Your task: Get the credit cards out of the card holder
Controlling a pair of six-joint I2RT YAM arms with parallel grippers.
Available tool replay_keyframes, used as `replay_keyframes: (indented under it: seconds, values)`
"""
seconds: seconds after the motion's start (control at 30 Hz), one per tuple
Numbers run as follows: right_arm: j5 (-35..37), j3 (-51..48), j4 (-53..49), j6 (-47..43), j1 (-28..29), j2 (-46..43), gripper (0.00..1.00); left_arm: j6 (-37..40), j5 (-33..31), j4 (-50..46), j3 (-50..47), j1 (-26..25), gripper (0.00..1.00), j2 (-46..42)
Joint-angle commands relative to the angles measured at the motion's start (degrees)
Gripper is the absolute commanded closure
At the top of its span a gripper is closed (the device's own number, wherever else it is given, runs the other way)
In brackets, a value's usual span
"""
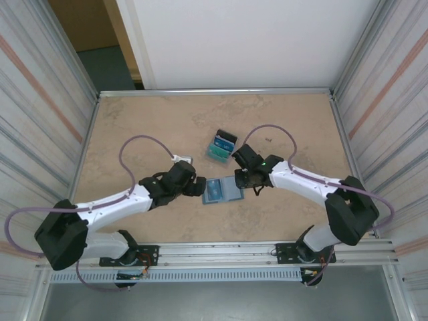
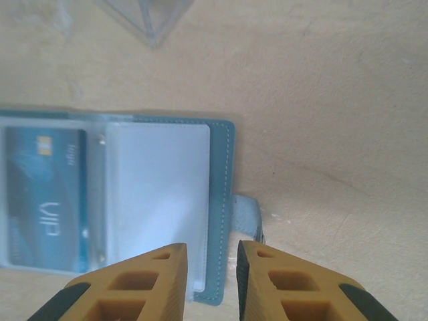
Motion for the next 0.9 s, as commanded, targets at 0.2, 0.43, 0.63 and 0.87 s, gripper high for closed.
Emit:
replay_keyframes:
  seconds: [0.2, 0.43, 0.63, 0.87]
  values:
    - [-13.0, 0.8, 4.5, 4.4, -1.2, -2.0, 0.77, 1.9, -0.3, 2.5, 2.3, -3.1, 0.01, 7.9]
    - [-19.6, 0.6, 9.3, 6.6, -1.3, 2.8, 0.79, 0.6, -0.3, 6.1, 2.0, -3.1, 0.01, 12.2]
    - [-22.8, 0.7, 11.7, 7.1, -1.4, 6.5, 0.80, -1.5, 0.8, 7.6, 1.0, -1.9, 0.01, 13.5]
    - [-26.2, -0.6, 15.2, 8.0, -2.8, 9.1, 0.81, -2.8, 1.9, 7.8, -1.0, -0.2, 0.01, 12.2]
